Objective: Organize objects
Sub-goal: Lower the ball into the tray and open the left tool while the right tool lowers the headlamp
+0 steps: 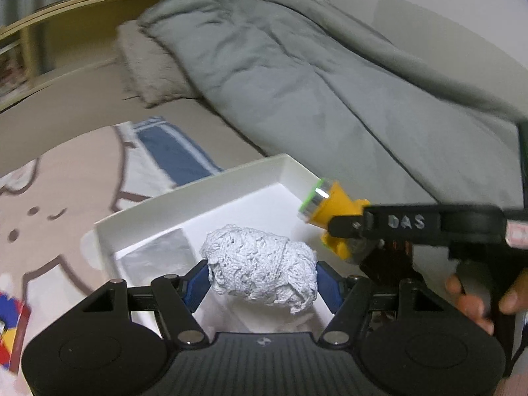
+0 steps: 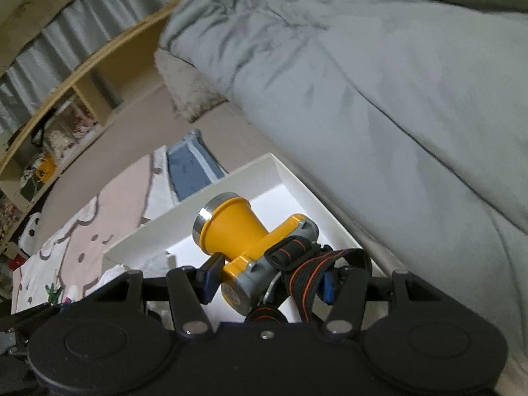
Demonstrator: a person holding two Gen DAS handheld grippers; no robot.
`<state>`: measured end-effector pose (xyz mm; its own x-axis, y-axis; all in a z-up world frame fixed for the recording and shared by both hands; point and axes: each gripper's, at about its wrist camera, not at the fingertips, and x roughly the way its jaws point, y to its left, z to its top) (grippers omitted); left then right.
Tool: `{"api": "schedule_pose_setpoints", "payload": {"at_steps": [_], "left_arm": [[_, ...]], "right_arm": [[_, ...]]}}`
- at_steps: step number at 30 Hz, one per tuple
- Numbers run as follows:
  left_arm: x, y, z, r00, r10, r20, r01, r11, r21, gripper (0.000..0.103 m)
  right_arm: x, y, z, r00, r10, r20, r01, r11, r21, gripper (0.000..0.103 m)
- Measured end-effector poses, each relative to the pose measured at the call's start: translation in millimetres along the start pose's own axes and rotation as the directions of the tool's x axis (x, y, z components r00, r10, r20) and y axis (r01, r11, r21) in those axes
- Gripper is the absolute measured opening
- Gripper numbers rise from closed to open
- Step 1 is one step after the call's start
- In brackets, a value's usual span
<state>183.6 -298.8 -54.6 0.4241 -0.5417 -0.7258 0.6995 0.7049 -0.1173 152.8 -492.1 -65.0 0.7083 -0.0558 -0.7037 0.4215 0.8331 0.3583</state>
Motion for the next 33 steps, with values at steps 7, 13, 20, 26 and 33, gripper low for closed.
{"api": "schedule_pose_setpoints", "payload": {"at_steps": [7, 13, 20, 26, 33], "left_arm": [[21, -25, -10, 0.993, -0.084, -0.081, 0.098, 0.977, 0.189, 0.068], [32, -37, -15, 0.986, -0.107, -0.131, 0.137, 0.958, 0.252, 0.069], [38, -37, -23, 0.981, -0.086, -0.173, 0.128, 0.962, 0.243, 0.084], [28, -31, -21, 0.981, -0.085, -0.172, 0.121, 0.970, 0.212, 0.085], [20, -26, -15, 0.990, -0.035, -0.136, 0.059, 0.983, 0.174, 0.084]], "right_arm": [[11, -12, -1, 0.999, -0.016, -0.051, 0.019, 0.999, 0.050, 0.058], [12, -7, -4, 0.993, -0.068, -0.095, 0.070, 0.997, 0.020, 0.069], [-6, 1, -4, 0.997, -0.059, -0.056, 0.057, 0.997, -0.049, 0.077], [-8, -2, -2, 0.997, -0.063, -0.052, 0.061, 0.997, -0.042, 0.077], [-12, -3, -1, 0.997, -0.071, -0.042, 0.070, 0.997, -0.027, 0.077]]}}
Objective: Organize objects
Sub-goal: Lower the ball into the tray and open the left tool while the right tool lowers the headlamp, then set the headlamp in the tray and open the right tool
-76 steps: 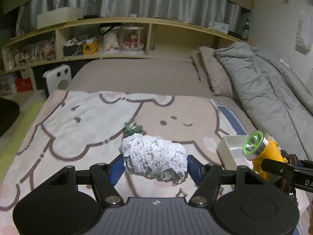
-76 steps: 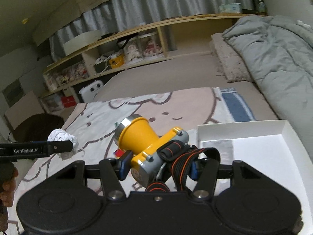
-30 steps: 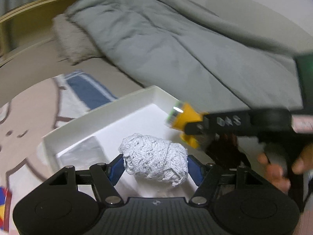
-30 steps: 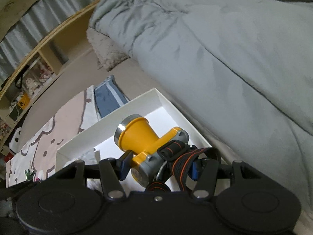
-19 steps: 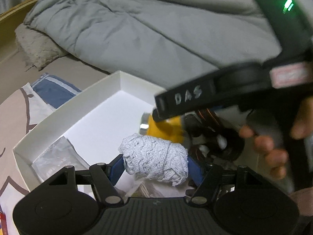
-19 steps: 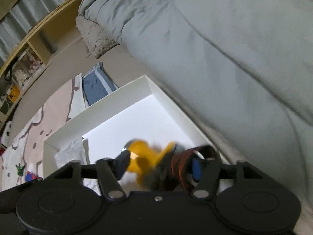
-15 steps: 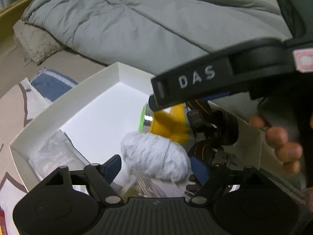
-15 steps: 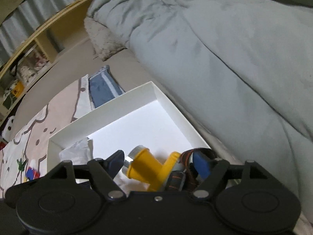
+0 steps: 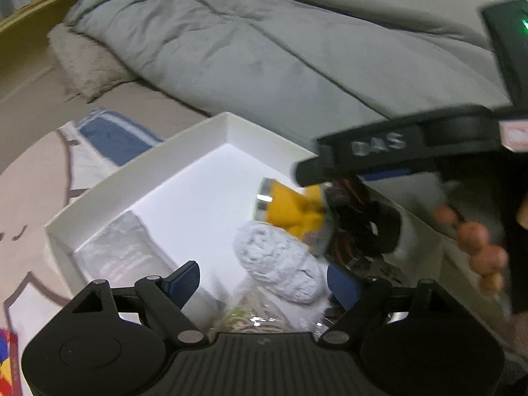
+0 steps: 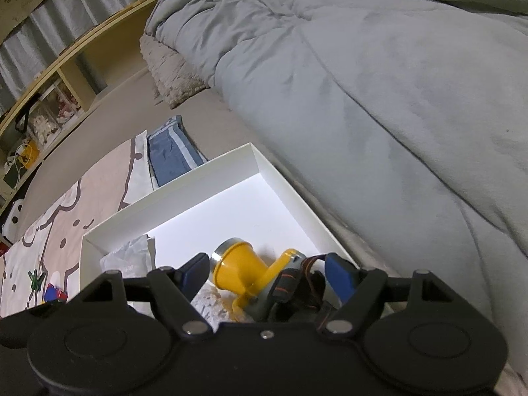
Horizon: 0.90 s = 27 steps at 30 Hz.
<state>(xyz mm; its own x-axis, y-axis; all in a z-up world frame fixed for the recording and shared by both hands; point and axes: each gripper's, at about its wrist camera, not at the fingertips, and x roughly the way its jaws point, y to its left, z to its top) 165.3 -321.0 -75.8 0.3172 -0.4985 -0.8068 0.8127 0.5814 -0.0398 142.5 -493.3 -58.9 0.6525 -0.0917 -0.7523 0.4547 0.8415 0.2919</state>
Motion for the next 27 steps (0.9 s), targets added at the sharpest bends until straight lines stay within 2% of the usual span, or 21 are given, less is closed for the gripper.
{"api": "schedule_pose_setpoints", "payload": {"at_steps": [3, 7, 10, 15, 27], "left_arm": [[4, 7, 3, 0.998, 0.067, -0.017, -0.068, 0.996, -0.053, 0.083], [17, 11, 7, 0.988, 0.147, -0.053, -0.151, 0.985, -0.087, 0.081], [28, 10, 7, 0.978, 0.194, -0.075, -0.199, 0.977, -0.079, 0.081], [34, 15, 6, 0.978, 0.199, -0.067, -0.206, 0.971, -0.125, 0.082], [20, 20, 2, 0.978, 0.204, -0.055, -0.210, 0.963, -0.171, 0.082]], "right_arm": [[-5, -3, 0, 1.000, 0.002, 0.007, -0.003, 1.000, 0.009, 0.075], [-7, -7, -3, 1.000, 0.011, -0.002, -0.011, 1.000, 0.014, 0.065], [0, -12, -8, 0.999, 0.018, -0.038, -0.017, 0.999, 0.039, 0.051], [15, -11, -14, 0.997, 0.017, -0.081, -0.013, 0.999, 0.047, 0.048], [17, -7, -14, 0.998, -0.017, -0.061, 0.019, 0.999, 0.032, 0.048]]}}
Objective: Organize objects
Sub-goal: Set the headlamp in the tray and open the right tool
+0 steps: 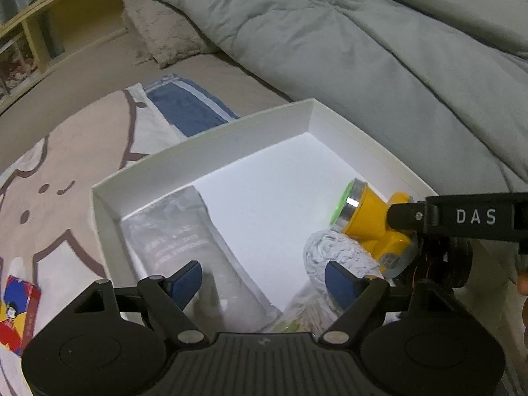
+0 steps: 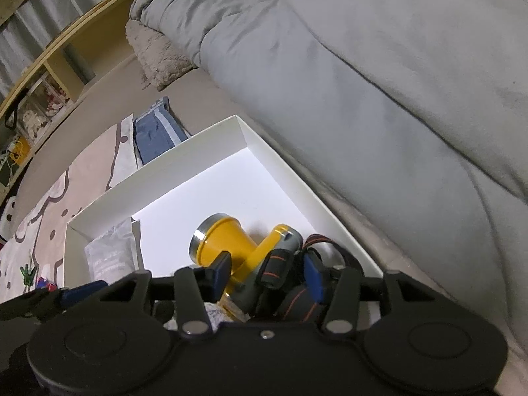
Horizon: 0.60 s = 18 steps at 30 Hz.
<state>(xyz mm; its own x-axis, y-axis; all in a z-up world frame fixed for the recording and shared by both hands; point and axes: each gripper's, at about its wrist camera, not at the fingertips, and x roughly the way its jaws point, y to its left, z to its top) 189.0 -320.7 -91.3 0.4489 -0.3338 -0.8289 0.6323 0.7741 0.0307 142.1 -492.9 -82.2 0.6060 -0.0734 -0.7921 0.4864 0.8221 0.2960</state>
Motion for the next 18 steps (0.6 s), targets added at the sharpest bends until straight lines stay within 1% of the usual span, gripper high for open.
{"api": "schedule_pose_setpoints", "payload": {"at_steps": [5, 9, 12, 18], "left_arm": [[-22, 9, 0, 1.000, -0.003, 0.029, 0.004, 0.999, -0.047, 0.082], [-42, 17, -1, 0.998, 0.008, 0.055, -0.003, 0.996, -0.084, 0.082], [-56, 24, -4, 0.997, 0.021, 0.073, -0.013, 0.995, -0.099, 0.082], [-85, 38, -13, 0.993, 0.047, 0.108, -0.031, 0.990, -0.141, 0.082]], "right_arm": [[-20, -1, 2, 0.998, 0.031, 0.054, -0.032, 0.999, 0.016, 0.048], [-37, 5, 1, 0.995, 0.049, 0.091, -0.050, 0.999, 0.000, 0.049], [-43, 12, 0, 0.994, 0.049, 0.099, -0.045, 0.998, -0.042, 0.051], [-61, 22, -8, 0.991, 0.039, 0.126, -0.027, 0.996, -0.090, 0.054]]}}
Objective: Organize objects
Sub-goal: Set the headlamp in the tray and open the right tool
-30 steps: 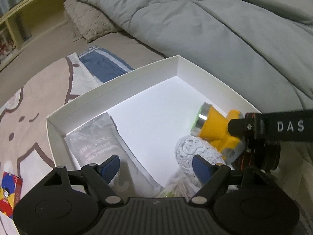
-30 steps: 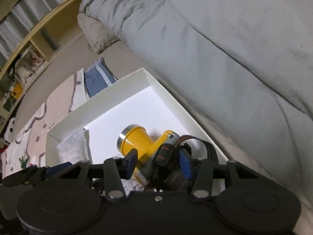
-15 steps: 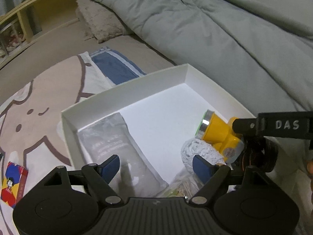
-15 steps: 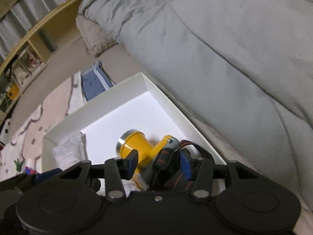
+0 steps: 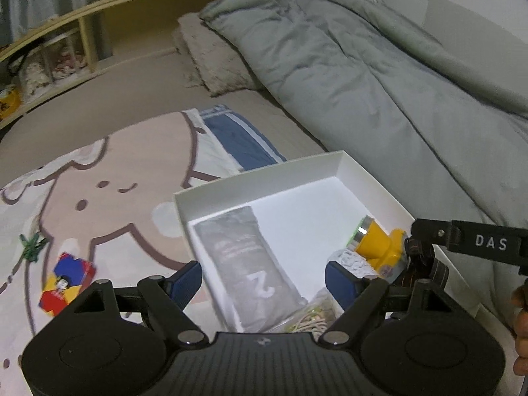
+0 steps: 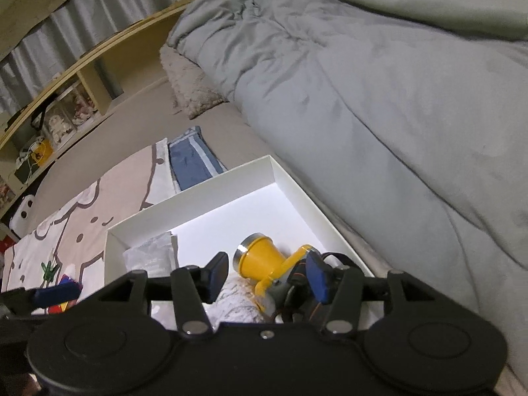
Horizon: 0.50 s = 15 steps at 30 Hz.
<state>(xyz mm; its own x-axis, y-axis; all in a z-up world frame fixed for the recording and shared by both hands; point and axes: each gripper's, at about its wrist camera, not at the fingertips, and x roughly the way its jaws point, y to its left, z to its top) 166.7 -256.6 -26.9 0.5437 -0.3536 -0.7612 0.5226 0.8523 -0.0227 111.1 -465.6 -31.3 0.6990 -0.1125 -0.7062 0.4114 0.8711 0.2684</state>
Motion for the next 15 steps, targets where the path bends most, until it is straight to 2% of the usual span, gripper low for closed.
{"api": "schedule_pose_setpoints", "payload": {"at_steps": [7, 15], "left_arm": [[-32, 17, -9, 0.999, 0.009, 0.036, -0.008, 0.999, -0.040, 0.082], [-55, 31, -25, 0.998, 0.016, 0.054, -0.012, 0.997, -0.078, 0.083]], "right_arm": [[-24, 12, -4, 0.999, -0.003, 0.032, 0.004, 0.999, -0.032, 0.059], [-45, 14, -25, 0.999, -0.032, 0.035, 0.034, 0.998, -0.060, 0.068]]}}
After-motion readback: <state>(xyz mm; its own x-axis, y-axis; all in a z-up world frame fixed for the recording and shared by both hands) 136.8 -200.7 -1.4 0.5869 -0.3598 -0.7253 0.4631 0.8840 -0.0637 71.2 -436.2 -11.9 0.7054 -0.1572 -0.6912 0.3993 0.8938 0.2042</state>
